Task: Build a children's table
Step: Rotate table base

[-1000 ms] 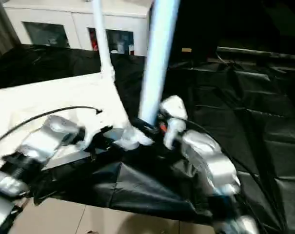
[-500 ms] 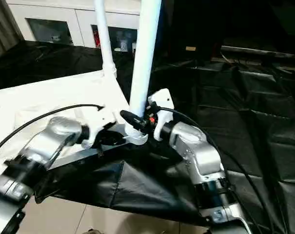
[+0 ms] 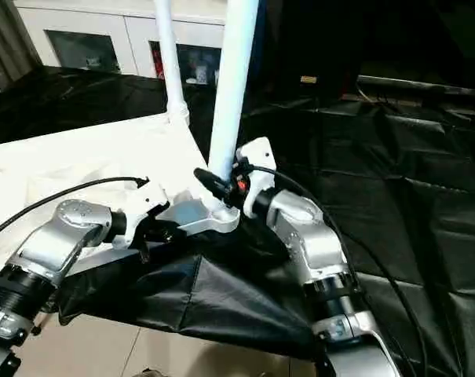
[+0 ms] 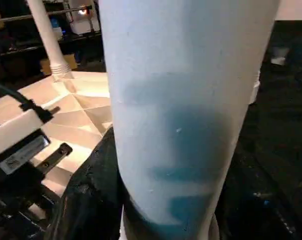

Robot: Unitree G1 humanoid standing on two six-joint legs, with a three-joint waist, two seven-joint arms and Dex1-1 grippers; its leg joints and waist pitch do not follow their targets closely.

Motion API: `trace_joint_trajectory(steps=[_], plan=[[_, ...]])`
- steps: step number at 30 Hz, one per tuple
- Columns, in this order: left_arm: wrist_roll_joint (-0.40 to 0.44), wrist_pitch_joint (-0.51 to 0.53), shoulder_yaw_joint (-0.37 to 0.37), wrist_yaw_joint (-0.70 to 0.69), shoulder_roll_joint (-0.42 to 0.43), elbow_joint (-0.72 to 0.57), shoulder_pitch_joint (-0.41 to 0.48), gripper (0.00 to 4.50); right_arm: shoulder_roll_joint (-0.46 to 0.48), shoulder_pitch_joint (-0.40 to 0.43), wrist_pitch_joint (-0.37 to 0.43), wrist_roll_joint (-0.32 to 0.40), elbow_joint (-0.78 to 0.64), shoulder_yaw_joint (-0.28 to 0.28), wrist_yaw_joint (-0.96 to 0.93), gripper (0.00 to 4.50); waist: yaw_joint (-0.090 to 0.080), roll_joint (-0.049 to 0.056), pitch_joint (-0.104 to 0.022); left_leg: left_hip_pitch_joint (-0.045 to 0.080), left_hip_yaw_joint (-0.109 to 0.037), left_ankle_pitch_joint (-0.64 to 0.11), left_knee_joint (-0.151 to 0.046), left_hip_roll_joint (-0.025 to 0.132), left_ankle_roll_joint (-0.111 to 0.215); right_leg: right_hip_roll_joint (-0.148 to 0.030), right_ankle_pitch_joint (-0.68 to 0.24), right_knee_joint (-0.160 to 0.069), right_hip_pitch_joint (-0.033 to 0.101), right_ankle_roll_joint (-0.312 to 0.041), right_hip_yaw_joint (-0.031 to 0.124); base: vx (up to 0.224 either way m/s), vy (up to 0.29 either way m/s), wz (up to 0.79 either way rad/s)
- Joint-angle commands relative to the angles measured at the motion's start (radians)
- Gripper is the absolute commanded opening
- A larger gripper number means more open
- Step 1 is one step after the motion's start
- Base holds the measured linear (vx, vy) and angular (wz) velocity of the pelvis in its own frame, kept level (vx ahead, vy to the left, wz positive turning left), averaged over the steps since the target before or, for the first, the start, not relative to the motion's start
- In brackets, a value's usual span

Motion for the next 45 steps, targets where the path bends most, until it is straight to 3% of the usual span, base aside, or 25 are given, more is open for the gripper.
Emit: trace_joint_trajectory(steps=[1,7,12,13,15,21,22,25,32,36,42,45], plan=[[0.006,-0.004,0.014,0.014,0.007,0.01,-0.006,0.02,0.003,-0.023,-0.024,-0.016,0.035,0.0,0.004,1.89,0.001,-0.001,-0.072,0.011,-0.015,-0.072,-0.072,0.046,0.025,-0.086,0.029,-0.07,0.056,-0.258,0.043,0.0,0.0,0.0],[-0.011,-0.066,0.031,0.01,-0.002,0.002,0.003,0.0,0.0,-0.045,-0.038,-0.058,0.107,0.02,-0.008,1.89,-0.006,-0.001,-0.078,0.008,-0.015,-0.035,-0.068,0.045,0.042,-0.085,0.099,-0.062,0.06,-0.267,0.041,0.0,0.0,0.0],[-0.046,-0.13,0.045,-0.024,-0.009,-0.02,0.028,0.0,0.002,-0.06,-0.048,-0.067,0.15,0.013,-0.015,1.89,-0.007,-0.003,-0.075,0.006,-0.015,-0.051,-0.068,0.047,0.044,-0.088,0.062,-0.066,0.059,-0.268,0.042,0.0,0.0,0.0],[-0.057,-0.143,0.052,-0.033,-0.012,-0.025,0.034,0.0,0.002,-0.066,-0.058,-0.073,0.169,0.01,-0.018,1.89,-0.007,-0.007,-0.075,0.009,-0.013,-0.054,-0.069,0.048,0.045,-0.086,0.062,-0.067,0.058,-0.268,0.042,0.0,0.0,0.0],[-0.079,-0.152,0.059,-0.051,-0.016,-0.038,0.048,0.0,0.002,-0.078,-0.071,-0.078,0.201,0.003,-0.022,1.89,-0.01,-0.005,-0.075,0.007,-0.014,-0.053,-0.068,0.046,0.046,-0.087,0.062,-0.065,0.058,-0.273,0.041,0.0,0.0,0.0],[-0.089,-0.165,0.061,-0.06,-0.019,-0.041,0.066,0.0,0.005,-0.094,-0.082,-0.08,0.24,-0.005,-0.02,1.89,-0.014,-0.005,-0.075,0.008,-0.013,-0.052,-0.068,0.048,0.059,-0.087,0.061,-0.065,0.057,-0.277,0.041,0.0,0.0,0.0],[-0.081,-0.171,0.056,-0.059,-0.017,-0.038,0.073,0.0,0.005,-0.099,-0.084,-0.082,0.255,-0.002,-0.019,1.89,-0.016,-0.013,-0.074,0.007,-0.012,-0.061,-0.068,0.047,0.058,-0.087,0.051,-0.066,0.058,-0.277,0.041,0.0,0.0,0.0],[-0.064,-0.178,0.051,-0.056,-0.014,-0.03,0.084,0.0,0.004,-0.106,-0.085,-0.087,0.278,0.007,-0.008,1.89,-0.018,-0.013,-0.073,0.006,-0.012,-0.067,-0.069,0.047,0.058,-0.087,0.023,-0.068,0.058,-0.272,0.042,0.0,0.0,0.0],[-0.036,-0.181,0.038,-0.051,0.0,-0.016,0.077,0.0,-0.018,-0.124,-0.015,-0.109,0.279,0.073,0.077,1.89,-0.016,-0.012,-0.074,0.009,-0.012,-0.055,-0.067,0.048,0.069,-0.086,0.043,-0.065,0.057,-0.273,0.041,0.0,0.0,0.0],[-0.028,-0.181,0.034,-0.054,0.001,-0.01,0.065,0.0,-0.023,-0.144,-0.006,-0.118,0.3,0.074,0.074,1.89,-0.016,-0.011,-0.073,0.009,-0.012,-0.062,-0.069,0.048,0.06,-0.085,0.024,-0.066,0.055,-0.273,0.041,0.0,0.0,0.0],[-0.022,-0.187,0.034,-0.047,-0.005,-0.002,0.052,0.0,-0.013,-0.161,-0.026,-0.097,0.327,0.032,0.053,1.89,-0.016,-0.009,-0.074,0.011,-0.012,-0.074,-0.069,0.049,0.052,-0.086,0.024,-0.067,0.054,-0.275,0.042,0.0,0.0,0.0],[-0.019,-0.192,0.036,-0.029,-0.012,0.005,0.044,0.0,0.019,-0.158,-0.02,-0.013,0.346,-0.062,0.027,1.89,-0.017,-0.007,-0.074,0.012,-0.011,-0.084,-0.069,0.048,0.052,-0.088,0.023,-0.069,0.054,-0.278,0.044,0.0,0.0,0.0]])
